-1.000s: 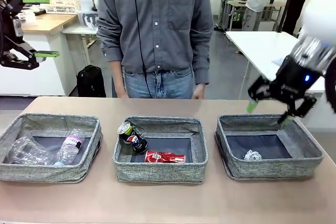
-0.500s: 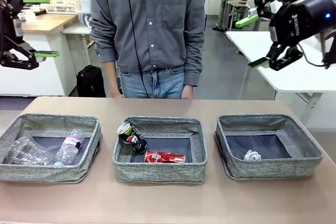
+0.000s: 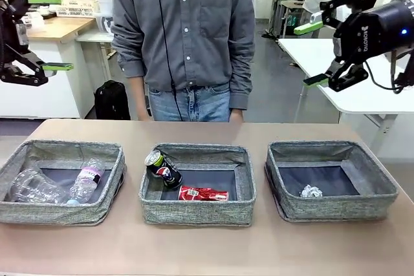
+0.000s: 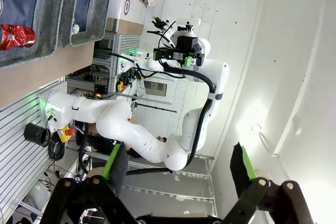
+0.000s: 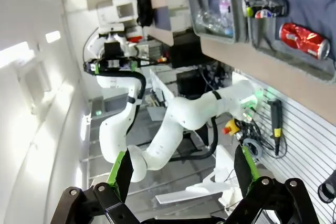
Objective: Sort the waste into the appropriate baskets.
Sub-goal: Place the picked waste into the Fabric basket indicated by the person.
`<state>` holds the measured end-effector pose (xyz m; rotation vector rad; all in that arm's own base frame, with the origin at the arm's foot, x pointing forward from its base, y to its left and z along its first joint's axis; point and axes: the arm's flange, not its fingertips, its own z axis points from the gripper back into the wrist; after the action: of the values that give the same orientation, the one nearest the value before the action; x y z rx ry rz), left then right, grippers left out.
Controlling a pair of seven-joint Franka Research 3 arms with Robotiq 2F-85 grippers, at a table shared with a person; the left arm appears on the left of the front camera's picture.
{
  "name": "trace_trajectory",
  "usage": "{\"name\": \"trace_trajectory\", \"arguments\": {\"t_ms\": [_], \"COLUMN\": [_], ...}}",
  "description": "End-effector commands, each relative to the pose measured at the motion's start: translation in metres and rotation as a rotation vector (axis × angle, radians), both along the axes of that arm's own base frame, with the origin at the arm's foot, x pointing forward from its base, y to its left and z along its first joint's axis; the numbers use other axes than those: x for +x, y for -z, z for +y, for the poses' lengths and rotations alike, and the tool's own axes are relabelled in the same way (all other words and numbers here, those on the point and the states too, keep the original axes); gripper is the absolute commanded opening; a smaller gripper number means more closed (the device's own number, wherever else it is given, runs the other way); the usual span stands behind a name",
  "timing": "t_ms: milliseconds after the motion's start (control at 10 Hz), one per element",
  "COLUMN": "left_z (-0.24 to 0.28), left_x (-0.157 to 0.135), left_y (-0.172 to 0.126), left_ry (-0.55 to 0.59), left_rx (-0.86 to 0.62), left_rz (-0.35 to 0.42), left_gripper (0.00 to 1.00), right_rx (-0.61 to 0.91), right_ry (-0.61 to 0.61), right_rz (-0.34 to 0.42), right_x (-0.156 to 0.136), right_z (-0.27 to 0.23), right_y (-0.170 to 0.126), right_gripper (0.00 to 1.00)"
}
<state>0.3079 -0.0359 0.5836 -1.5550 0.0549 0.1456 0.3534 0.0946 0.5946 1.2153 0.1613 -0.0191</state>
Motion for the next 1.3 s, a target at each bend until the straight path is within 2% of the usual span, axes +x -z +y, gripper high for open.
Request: {"name": "trace_trajectory", "arguments": {"t_ms": [0,1200], "left_z": [0.0010,0.0010], "left_x": [-0.0017,-0.0017], "left_y": [-0.0017,-0.0017], "left_ry": [0.010,0.010], "left_rx": [0.002,0.002], "left_rz": [0.002,0.002], "left_gripper": [1.00,1.00], "right_rx": [0.016,0.016], "right_ry": [0.002,0.002], "right_rz": [0.012,0.012], "right_x": [0.0008,0.0008], "right_z": [-0.0005,-0.0005], "right_y": [-0.0062,-0.0062], "right_gripper": [1.00,1.00]}}
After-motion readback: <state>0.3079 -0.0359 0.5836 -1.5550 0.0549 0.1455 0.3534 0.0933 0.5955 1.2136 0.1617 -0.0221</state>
